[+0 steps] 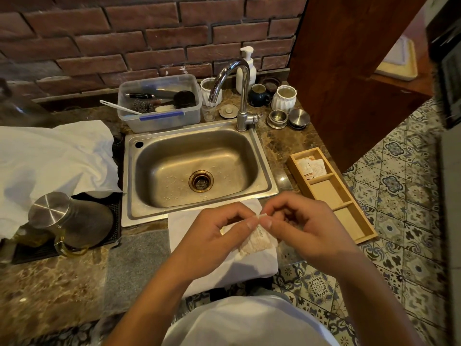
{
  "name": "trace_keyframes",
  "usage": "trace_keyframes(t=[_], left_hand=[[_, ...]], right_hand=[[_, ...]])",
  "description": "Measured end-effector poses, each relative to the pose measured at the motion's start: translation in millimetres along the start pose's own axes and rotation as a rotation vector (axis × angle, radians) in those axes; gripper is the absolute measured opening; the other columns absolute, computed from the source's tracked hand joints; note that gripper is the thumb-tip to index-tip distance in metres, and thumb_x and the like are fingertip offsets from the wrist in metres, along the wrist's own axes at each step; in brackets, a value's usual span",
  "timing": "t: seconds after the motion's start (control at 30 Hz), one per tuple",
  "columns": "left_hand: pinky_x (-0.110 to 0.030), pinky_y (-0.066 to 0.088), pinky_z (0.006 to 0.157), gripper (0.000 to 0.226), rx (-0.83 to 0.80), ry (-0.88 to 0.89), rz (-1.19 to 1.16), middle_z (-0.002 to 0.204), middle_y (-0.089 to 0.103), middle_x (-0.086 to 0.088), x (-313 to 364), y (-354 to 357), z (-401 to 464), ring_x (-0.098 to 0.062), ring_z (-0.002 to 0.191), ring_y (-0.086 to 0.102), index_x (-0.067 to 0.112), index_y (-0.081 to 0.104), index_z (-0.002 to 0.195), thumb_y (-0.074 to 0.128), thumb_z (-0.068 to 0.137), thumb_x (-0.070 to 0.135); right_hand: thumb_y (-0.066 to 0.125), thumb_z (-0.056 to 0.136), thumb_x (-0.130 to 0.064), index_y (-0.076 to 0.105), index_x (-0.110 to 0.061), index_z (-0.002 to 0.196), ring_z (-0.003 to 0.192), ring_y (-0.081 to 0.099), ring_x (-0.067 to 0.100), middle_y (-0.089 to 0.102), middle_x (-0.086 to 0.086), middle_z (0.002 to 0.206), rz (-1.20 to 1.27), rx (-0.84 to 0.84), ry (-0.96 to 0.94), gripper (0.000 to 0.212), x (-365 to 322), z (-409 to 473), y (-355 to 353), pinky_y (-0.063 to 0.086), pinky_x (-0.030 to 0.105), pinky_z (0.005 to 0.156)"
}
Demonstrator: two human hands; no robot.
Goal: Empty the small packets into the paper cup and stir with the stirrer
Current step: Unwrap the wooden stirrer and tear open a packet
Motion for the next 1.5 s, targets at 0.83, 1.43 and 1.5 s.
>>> trace_keyframes(t=[0.83,1.43,1.5], left_hand=[[-0.022,0.044,0.048,0.021,0.166,-0.294,-0.613,0.062,0.058,-0.002,-25,13,3,-0.011,0.056,0.055,0.019,0.070,0.068,0.058,0.085,0.021],[-0.018,0.044,0.055,0.013,0.003,-0.138,-0.300,0.061,0.061,0.006,-6,2,0,-0.007,0.054,0.053,0.021,0.072,0.074,0.066,0.083,0.028],[-0.018,0.043,0.055,0.014,0.011,-0.143,-0.290,0.061,0.060,0.006,-8,2,0,-0.008,0.054,0.052,0.020,0.071,0.074,0.065,0.082,0.031]], right_hand=[[0.055,0.099,-0.020,0.067,-0.013,0.099,0.075,0.058,0.007,0.066,-0.004,0.084,-0.396,0.355,-0.347,0.014,-14,-8,18,0.049,0.024,0.064],[0.066,0.085,-0.039,0.067,-0.037,0.082,0.066,0.062,0.003,0.067,-0.007,0.073,0.134,-0.074,0.018,0.004,1,-4,16,0.050,0.017,0.060],[0.065,0.087,-0.040,0.067,-0.040,0.082,0.067,0.062,0.005,0.067,-0.007,0.074,0.126,-0.119,0.023,0.006,3,-5,18,0.050,0.018,0.061]])
Point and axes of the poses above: each hand's wrist, its own z-axis towards the middle knuckle, its own y-axis out of the palm, x = y × z, the point moved 8 cm from there along z, towards the middle knuckle
